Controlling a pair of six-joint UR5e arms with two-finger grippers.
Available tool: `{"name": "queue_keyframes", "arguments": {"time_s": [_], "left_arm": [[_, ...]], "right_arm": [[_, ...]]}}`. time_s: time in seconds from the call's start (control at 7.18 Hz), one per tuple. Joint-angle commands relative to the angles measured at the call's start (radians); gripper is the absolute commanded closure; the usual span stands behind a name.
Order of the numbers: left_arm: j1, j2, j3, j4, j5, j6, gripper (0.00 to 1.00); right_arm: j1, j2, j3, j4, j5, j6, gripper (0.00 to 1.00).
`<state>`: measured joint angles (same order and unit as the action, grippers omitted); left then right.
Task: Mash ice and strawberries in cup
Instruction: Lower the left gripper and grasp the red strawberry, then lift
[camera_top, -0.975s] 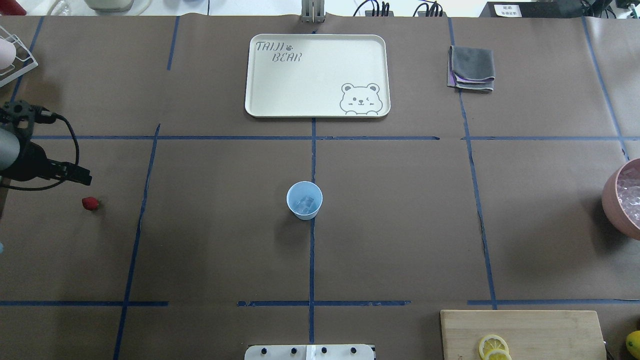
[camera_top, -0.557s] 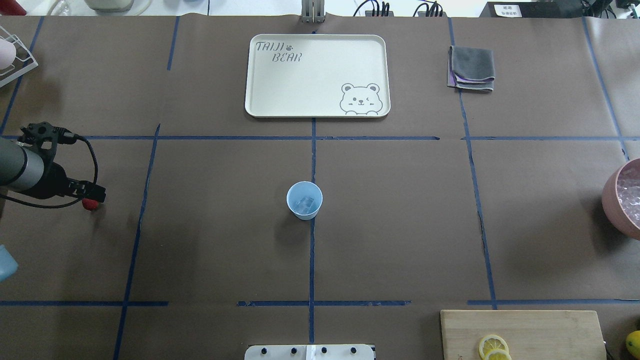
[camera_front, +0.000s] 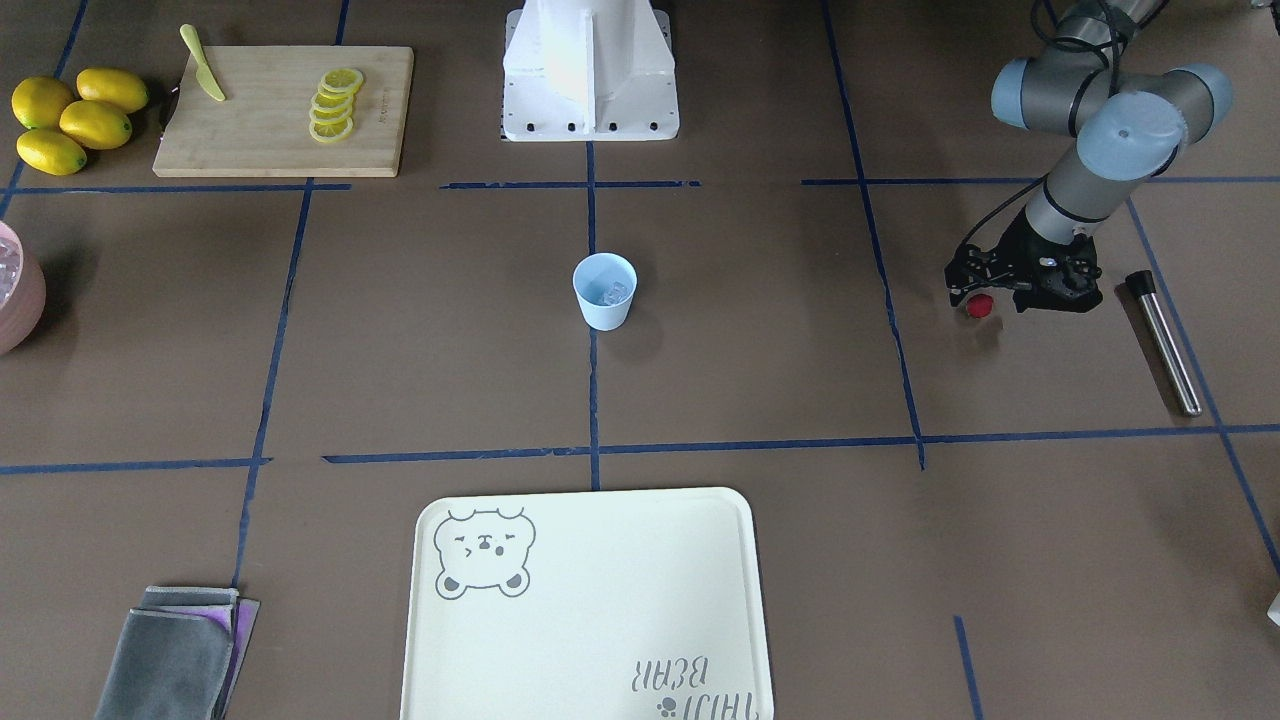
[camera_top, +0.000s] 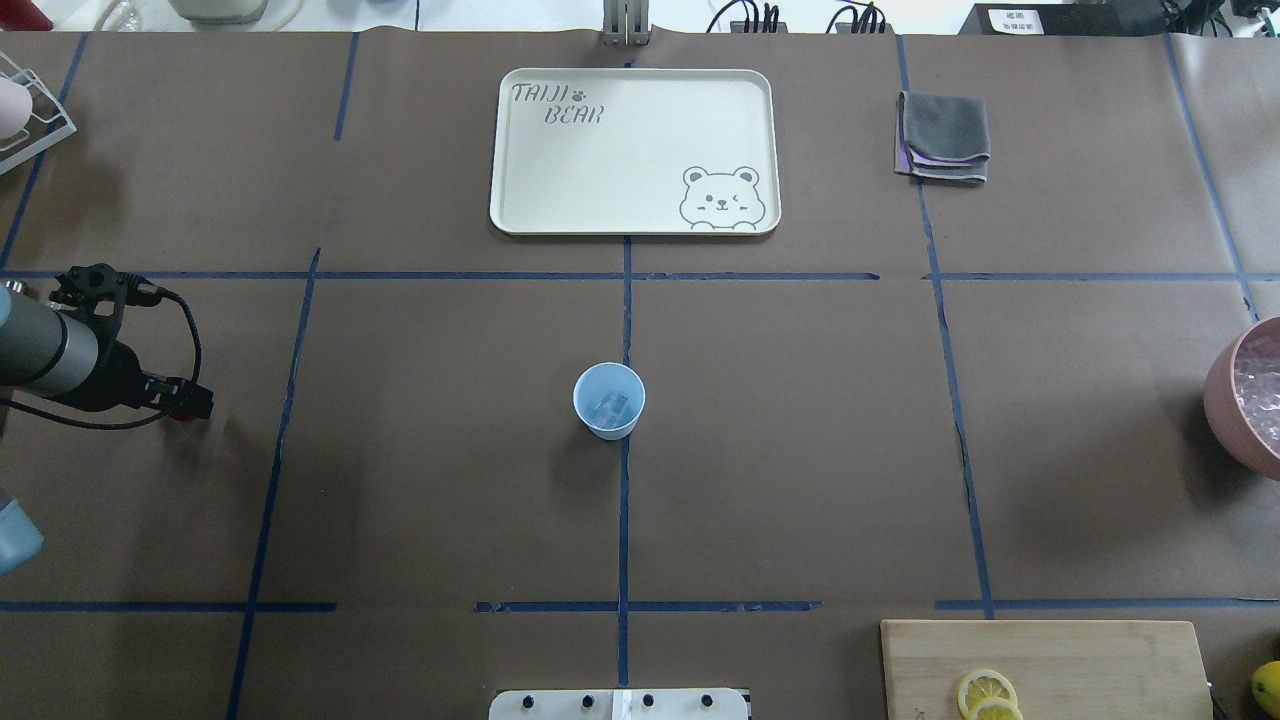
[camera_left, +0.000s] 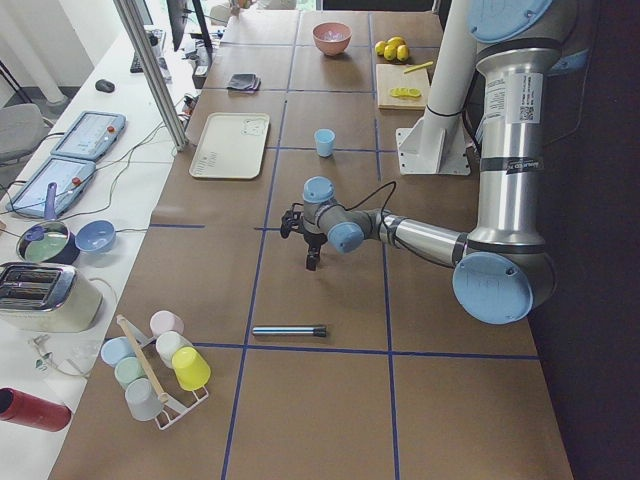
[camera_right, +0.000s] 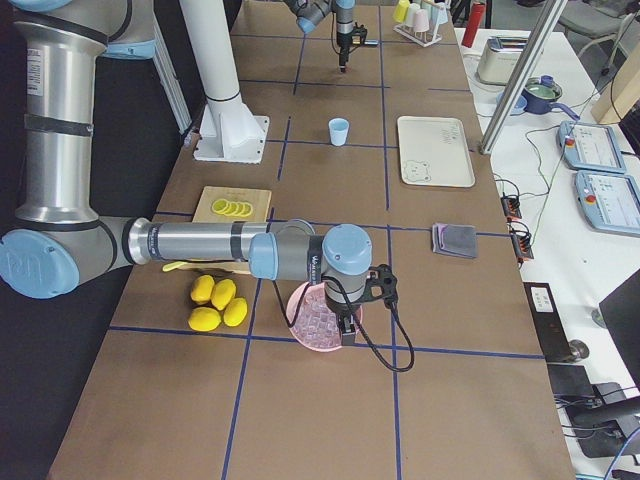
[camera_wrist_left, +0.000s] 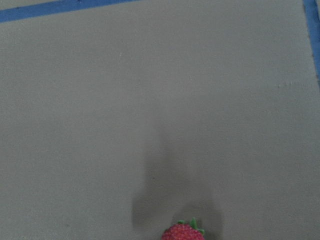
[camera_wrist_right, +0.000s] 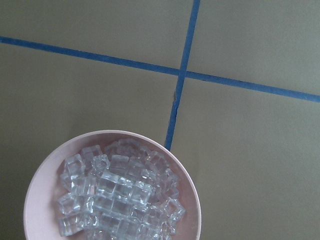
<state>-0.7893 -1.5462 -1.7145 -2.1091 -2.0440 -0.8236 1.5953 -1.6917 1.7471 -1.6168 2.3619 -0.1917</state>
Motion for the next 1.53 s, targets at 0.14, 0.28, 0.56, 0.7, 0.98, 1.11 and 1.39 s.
{"name": "queue_keyframes", "arguments": {"time_s": [0.14, 0.28, 0.56, 0.7, 0.98, 1.11, 1.39], "left_arm": [[-0.002, 0.001, -0.013, 0.004, -0.007, 0.001, 0.95], [-0.004, 0.001, -0.022, 0.006, -0.007, 0.001, 0.97], [-0.01, -0.002, -0.112, 0.079, -0.074, 0.001, 0.98], [-0.014, -0.012, -0.211, 0.192, -0.087, 0.003, 0.98], [-0.016, -0.095, -0.4, 0.472, -0.084, 0.004, 0.98], [-0.016, -0.206, -0.439, 0.645, -0.084, 0.003, 0.98], [0.022, -0.427, -0.416, 0.843, -0.081, -0.021, 0.98]], "right_arm": [[0.0, 0.0, 0.0, 0.0, 0.0, 0.0, 0.0], [0.0, 0.0, 0.0, 0.0, 0.0, 0.0, 0.0], [0.0, 0.0, 0.0, 0.0, 0.0, 0.0, 0.0], [0.0, -0.003, 0.002, 0.003, 0.0, 0.0, 0.0], [0.0, -0.003, -0.001, 0.003, -0.001, -0.002, 0.0], [0.0, -0.003, -0.001, 0.003, -0.001, -0.002, 0.0], [0.0, -0.003, 0.0, 0.003, -0.001, -0.005, 0.0]]}}
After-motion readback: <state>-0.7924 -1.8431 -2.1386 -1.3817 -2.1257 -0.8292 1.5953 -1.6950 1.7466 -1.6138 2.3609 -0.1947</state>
